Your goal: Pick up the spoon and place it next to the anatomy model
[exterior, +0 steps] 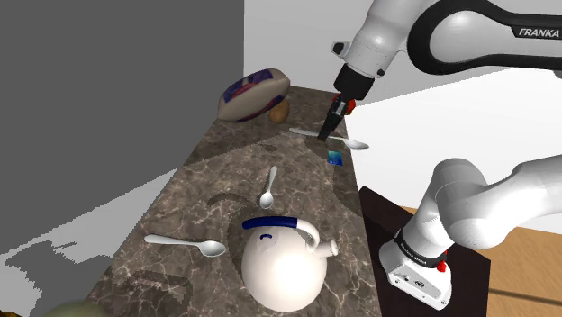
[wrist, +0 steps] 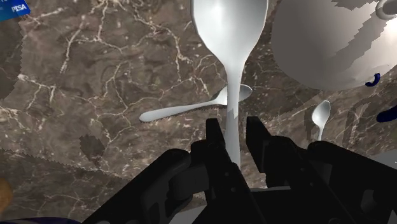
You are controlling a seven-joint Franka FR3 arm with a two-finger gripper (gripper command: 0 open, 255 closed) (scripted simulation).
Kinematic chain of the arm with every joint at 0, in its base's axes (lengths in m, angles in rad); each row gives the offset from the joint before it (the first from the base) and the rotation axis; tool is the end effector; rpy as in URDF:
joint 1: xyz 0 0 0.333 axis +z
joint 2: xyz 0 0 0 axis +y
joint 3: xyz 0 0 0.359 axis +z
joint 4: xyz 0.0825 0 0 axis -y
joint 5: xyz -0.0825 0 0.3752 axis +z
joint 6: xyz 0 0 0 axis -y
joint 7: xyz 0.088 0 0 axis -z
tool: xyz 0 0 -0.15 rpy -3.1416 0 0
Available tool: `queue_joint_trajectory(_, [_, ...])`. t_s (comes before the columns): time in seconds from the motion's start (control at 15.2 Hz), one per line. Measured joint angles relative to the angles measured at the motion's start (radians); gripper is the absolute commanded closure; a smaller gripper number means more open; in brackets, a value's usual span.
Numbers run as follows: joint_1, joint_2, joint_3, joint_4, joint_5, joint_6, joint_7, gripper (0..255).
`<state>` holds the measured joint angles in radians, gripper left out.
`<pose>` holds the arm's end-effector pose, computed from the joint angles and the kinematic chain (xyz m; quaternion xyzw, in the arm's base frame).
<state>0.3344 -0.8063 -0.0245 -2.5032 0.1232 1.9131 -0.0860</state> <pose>0.2808 0.1027 0.5491 -0.9747 -0.1838 -0.0988 0.0806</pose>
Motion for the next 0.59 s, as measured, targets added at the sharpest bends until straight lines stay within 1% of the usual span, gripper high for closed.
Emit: queue_joint_trajectory(0.59, [0.001,0.021,0.0,0.133,-0.004,-0.111,0.015,255])
